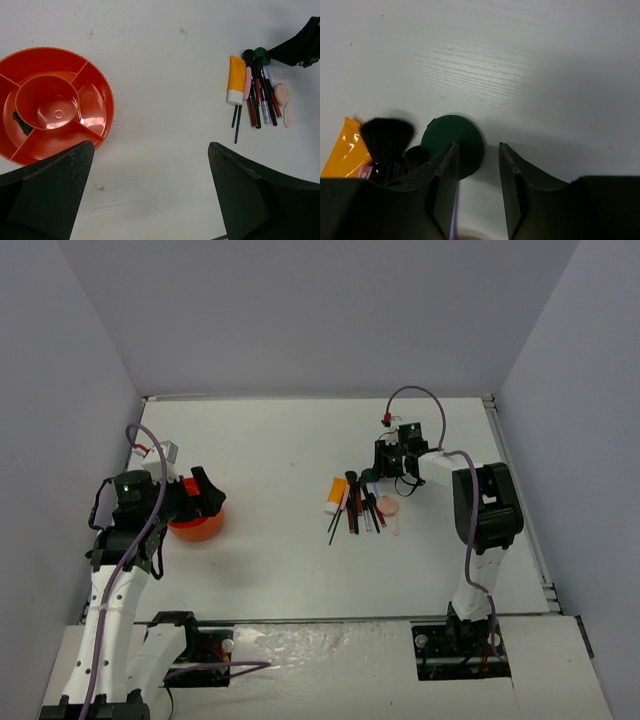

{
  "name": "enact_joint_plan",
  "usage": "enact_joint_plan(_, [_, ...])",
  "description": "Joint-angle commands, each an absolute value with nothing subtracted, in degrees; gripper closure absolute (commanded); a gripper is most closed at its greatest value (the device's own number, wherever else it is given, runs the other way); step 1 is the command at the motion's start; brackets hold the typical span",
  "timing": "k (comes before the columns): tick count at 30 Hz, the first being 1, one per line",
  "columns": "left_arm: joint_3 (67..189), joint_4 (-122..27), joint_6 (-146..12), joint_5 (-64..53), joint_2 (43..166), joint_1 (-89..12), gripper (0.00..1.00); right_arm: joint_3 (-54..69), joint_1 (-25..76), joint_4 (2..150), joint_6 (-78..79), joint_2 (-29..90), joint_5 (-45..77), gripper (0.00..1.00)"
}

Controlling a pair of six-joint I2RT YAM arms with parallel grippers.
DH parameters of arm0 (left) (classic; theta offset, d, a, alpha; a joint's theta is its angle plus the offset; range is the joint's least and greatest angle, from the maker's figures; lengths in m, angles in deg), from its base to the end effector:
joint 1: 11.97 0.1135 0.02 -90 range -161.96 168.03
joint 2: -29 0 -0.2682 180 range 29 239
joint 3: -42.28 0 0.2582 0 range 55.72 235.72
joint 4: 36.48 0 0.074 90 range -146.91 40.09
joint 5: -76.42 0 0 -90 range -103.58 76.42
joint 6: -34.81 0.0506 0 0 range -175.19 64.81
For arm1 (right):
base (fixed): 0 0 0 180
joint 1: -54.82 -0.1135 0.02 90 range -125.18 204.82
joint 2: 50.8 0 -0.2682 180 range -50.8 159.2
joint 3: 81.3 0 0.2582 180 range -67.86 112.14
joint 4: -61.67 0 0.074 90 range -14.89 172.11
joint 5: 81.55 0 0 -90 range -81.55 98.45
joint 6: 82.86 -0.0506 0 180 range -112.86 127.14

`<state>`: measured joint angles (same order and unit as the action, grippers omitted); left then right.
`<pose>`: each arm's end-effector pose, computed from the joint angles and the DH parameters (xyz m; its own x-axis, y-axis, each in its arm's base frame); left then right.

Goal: Organize the makeup

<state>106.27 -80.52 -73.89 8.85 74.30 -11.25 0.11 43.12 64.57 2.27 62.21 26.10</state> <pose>0.1853 -0.0170 0.3352 -0.5123 -0.3028 -0.8036 0.1783 0.8779 -0.4445 0.4331 0.1054 0.1558 -0.5898 -0.0395 -0.8066 -0.3893 0.8890 0.2411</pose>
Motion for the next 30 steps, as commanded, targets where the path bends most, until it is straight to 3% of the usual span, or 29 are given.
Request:
enact_joint_plan(1, [107.7, -76.7, -73.6, 8.9, 74.6, -11.3, 0.03, 2.7, 42.8, 61.6, 4.2, 62.3, 26.3, 0.67])
enact_joint_plan(14, [107.4, -76.8, -73.7, 9.4, 75.1, -11.3, 0.03, 2.3, 40.7, 62.7, 5.2, 63.6, 26.0, 0.68])
enact_joint_plan(20, [107.4, -76.8, -73.8, 9.3, 74.9, -11.3, 0.03, 2.3, 40.8, 64.6, 3.5, 64.5, 23.6, 0.82])
enact_joint_plan(24, [107.4, -76.8, -73.8, 9.5, 74.8, -11.3, 0.03, 2.5, 41.1, 65.3, 2.7, 64.9, 22.4, 0.98])
enact_joint_plan(30, [107.3, -76.7, -73.8, 9.4, 74.7, -11.3, 0.03, 3.5, 41.1, 65.3, 3.0, 63.5, 21.2, 1.00])
